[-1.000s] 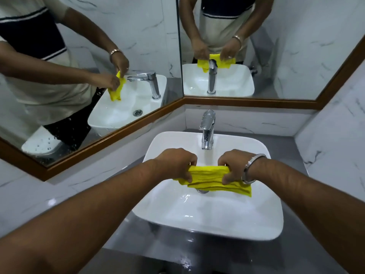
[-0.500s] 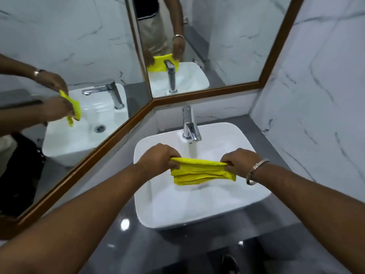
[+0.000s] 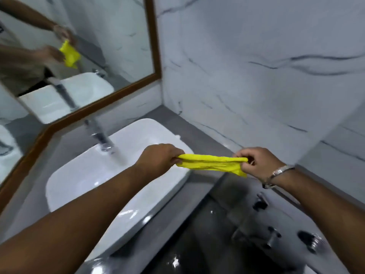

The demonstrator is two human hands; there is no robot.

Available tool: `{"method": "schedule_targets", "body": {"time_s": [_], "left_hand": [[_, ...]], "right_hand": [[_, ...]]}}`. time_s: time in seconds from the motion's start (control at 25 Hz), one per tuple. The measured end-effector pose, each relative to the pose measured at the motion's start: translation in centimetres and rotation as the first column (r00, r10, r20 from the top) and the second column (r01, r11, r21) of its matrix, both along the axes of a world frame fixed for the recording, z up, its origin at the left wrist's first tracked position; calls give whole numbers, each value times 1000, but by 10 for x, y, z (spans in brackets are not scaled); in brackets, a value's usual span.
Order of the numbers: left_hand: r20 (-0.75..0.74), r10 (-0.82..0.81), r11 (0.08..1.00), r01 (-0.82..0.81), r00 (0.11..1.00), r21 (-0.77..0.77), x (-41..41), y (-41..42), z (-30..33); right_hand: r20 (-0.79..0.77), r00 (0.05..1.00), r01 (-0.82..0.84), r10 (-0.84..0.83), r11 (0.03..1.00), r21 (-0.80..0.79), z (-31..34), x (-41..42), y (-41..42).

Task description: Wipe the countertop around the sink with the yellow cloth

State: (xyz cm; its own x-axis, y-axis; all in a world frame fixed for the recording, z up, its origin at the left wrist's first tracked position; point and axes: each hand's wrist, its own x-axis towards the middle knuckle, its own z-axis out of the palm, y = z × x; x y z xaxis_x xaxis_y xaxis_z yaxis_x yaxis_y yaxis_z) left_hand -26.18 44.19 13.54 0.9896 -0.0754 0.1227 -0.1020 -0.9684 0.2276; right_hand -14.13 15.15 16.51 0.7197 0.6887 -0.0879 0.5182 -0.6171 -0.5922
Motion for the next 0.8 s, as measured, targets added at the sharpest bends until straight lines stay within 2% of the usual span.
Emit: {"method": "schedule_targets", "body": {"time_s": [0.12,0.24,0.32,0.4,0.48,0.56,0.6,0.72,0.76,0.8], "left_hand": [[-10,-191,981,191,982,-39,49,-80,-14],[-119,-364,923,342,924,-175,97,-182,-38],[-200,-422,895,370,884,-250,124,-245,-52],[-218,-481,853,397,849,-338,156,-307,-70],[-293,-531,826,409,795,-387,181,-347,-84],[-352,-548,824,415,759,-386,212,-386,-103],[-369,-518,842,384,772,-379,225,-400,-109],[-302,-323,920,223,897,-322,248,-424,-132],[-306,-283,943,206,909,-260,245,-427,-136],[-272,-303,948,259,913,-186,242,-429,-143]], "right_hand": [[-144,963,236,-228,971,38,-9,3,-105],[-250,863,457,-439,889,15,-25,-1,-215],[-296,796,544,-529,838,-36,-42,-1,-272],[-304,717,638,-627,766,-76,-66,11,-327],[-353,593,748,-724,657,-90,-99,32,-362],[-396,465,824,-792,550,-132,-139,57,-397],[-401,444,830,-801,537,-154,-154,68,-406],[-306,407,885,-861,454,-101,-185,84,-411],[-257,399,894,-880,436,-102,-191,85,-410],[-216,416,889,-883,445,-105,-195,81,-403]]}}
